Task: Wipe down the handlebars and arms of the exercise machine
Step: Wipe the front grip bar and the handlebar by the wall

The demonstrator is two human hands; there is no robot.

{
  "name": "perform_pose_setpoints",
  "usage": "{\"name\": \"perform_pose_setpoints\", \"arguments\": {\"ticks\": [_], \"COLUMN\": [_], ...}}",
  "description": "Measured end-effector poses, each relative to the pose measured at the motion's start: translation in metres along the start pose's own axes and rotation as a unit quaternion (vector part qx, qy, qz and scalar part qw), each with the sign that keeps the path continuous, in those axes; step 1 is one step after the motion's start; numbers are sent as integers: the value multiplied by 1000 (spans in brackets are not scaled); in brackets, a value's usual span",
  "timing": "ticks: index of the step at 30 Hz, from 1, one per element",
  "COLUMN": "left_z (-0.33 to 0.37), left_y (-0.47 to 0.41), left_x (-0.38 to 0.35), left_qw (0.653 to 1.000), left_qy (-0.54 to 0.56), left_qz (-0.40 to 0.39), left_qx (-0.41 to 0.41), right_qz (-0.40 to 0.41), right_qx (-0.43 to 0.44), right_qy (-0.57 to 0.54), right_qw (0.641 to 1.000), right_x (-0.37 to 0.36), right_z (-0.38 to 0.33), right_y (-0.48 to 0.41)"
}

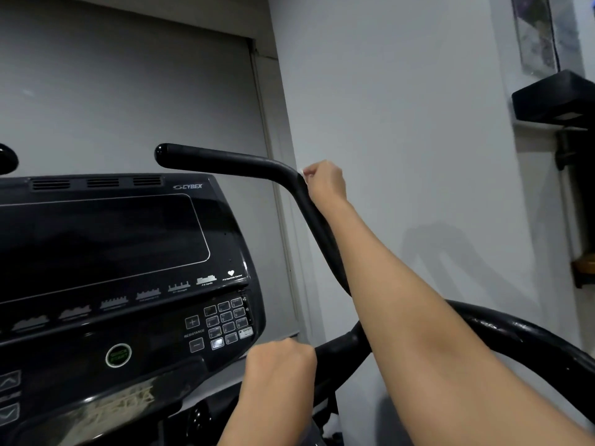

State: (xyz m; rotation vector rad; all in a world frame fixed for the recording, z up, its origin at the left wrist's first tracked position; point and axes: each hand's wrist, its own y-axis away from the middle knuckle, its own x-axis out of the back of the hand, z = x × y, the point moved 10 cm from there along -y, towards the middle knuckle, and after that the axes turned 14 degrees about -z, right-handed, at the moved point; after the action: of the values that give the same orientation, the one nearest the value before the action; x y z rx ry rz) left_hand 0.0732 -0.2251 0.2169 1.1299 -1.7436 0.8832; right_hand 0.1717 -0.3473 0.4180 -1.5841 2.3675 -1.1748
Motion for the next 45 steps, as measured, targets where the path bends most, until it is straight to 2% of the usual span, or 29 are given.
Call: {"name": "perform_pose_setpoints", "arguments": {"ticks": [2,5,7,9,11,15,20,24,26,28,34,36,38,40,42,45], "left_z": [1,3,3,1,0,-2,-6,-7,-7,-8,-10,-10,-11,-12,-13,-11], "left_y": [1,1,0,0,0,-1,-1,-1,0,1,3,3,3,3,4,5], "left_x": [-1,-1,0,0,-1,-1,0,2,4,7,10,10,9,8,8,8], "left_qw": [1000,1000,1000,1000,1000,1000,1000,999,998,998,997,997,997,997,997,997], "left_qy": [-1,0,0,2,1,-2,11,17,14,17,24,23,29,33,32,23], "left_qz": [-2,-3,-5,-1,5,10,21,45,56,65,77,77,77,73,74,78], "left_qx": [-5,-14,-17,-14,-11,-8,-10,-14,-15,-18,-16,-10,-6,-3,2,8], "right_qz": [-24,-109,-112,-81,-80,-176,-92,-173,-154,-100,-98,-79,-11,22,12,-79], "right_qx": [-14,-60,-55,-31,-27,-63,-39,-88,-86,-78,-153,-114,-42,18,25,-48], "right_qy": [15,43,-3,-39,-40,-23,31,65,41,23,192,196,191,222,244,305], "right_qw": [999,991,992,995,996,982,994,979,984,992,964,971,981,975,969,948], "right_x": [2,6,8,8,7,6,7,4,5,7,4,2,2,-4,-6,-6], "right_z": [6,23,25,21,21,30,26,42,49,55,71,66,54,48,53,74], "right_y": [-7,-13,-15,-13,-11,-7,-14,-1,6,12,53,61,74,89,100,98]}}
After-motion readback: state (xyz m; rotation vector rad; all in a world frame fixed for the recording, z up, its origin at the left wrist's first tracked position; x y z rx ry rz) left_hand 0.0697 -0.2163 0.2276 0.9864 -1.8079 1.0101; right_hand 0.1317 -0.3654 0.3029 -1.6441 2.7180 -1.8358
